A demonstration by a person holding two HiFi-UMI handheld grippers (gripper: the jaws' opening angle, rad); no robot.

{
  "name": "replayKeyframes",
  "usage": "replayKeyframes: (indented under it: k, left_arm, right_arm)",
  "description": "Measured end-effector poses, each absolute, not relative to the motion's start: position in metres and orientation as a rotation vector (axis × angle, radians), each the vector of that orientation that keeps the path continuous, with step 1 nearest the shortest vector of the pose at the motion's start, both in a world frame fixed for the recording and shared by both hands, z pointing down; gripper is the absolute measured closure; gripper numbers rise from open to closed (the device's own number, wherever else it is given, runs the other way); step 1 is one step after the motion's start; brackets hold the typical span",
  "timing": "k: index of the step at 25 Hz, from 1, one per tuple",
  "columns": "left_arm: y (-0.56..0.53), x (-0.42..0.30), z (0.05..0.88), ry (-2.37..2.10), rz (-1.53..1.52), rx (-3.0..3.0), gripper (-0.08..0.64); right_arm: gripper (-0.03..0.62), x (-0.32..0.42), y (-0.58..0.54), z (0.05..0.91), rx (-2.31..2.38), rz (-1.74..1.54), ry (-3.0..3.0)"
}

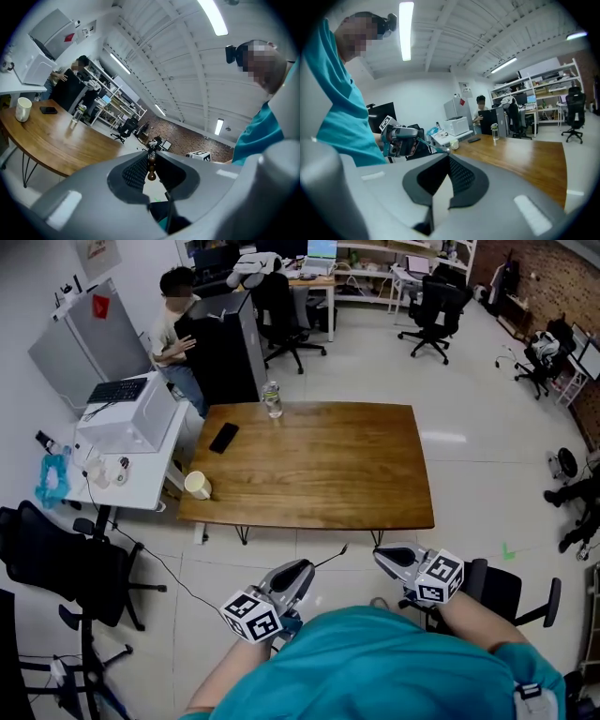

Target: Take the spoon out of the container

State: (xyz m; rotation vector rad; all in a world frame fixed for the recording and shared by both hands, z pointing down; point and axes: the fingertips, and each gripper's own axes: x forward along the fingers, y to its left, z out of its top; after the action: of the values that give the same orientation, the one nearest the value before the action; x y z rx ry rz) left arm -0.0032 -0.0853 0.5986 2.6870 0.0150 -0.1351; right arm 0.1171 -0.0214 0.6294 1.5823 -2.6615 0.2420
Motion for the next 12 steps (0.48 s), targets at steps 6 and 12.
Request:
replayKeyframes:
  k: [6, 12]
  left_arm:
    - [-0.026, 0.049, 0.578, 0.082, -0.145, 2.749, 0.512]
    - [0.060, 0.135, 0.569, 0.168, -0.174, 2.816, 0.511]
  right_arm:
    - [0.591, 0.165, 0.048, 0.615, 1.692, 0.178, -2.651]
    - [0.591, 0.233, 0.126, 0.613, 1.760, 0.107, -2.608]
